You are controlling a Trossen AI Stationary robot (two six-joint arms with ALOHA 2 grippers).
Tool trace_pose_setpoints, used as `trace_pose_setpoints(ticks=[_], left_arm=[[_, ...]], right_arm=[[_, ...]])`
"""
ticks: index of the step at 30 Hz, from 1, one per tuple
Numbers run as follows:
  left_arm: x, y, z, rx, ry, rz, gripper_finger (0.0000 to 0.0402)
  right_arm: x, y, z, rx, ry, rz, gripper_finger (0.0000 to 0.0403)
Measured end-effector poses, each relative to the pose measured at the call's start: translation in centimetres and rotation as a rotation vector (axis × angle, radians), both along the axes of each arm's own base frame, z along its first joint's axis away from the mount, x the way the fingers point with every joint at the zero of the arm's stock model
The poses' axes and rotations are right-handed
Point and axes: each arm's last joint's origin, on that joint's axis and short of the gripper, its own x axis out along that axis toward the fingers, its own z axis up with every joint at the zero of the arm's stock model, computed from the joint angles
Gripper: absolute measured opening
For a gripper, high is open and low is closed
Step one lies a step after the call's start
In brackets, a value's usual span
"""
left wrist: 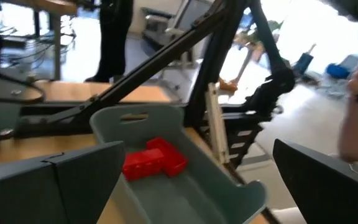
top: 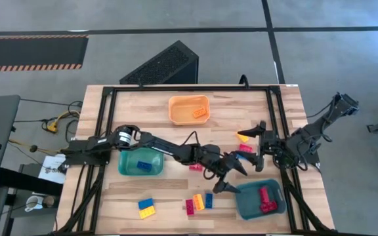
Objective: Sort & place blocks by color
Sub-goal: Put the yellow game piece into the orange bin
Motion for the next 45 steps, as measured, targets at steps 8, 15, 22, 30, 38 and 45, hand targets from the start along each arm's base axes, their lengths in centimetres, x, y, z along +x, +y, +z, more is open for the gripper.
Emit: trace_pose_setpoints(ticks=[8, 15, 22, 30, 38, 45], left_arm=[[-1.7, -0.8, 2.5, 0.190, 0.088, 0.155, 0.0397], [-5.4, -1.5, 5.2, 0.275, 0.068, 0.272, 0.0397], [-10.1, -0.7, 5.4, 0.285, 0.054, 0.397, 0.0397], [-12.5, 1.0, 3.1, 0.172, 0.156, 0.506, 0.0397], [-12.4, 1.8, 1.9, 0.149, 0.234, 0.571, 0.0397], [-12.6, 2.0, 1.5, 0.186, 0.269, 0.617, 0.0397]], right_arm=[[-0.2, 0.4, 0.0, 0.000, 0.000, 0.029, 0.0395], [-0.2, 0.4, 0.0, -0.001, 0.000, 0.028, 0.0395], [-0.2, 0.3, 0.1, 0.006, -0.011, 0.020, 0.0395], [0.0, 0.0, 0.2, 0.013, -0.020, -0.008, 0.0395], [0.4, -0.5, 0.0, 0.029, -0.014, -0.046, 0.0395], [0.7, -0.3, -0.1, 0.028, -0.010, -0.047, 0.0395]])
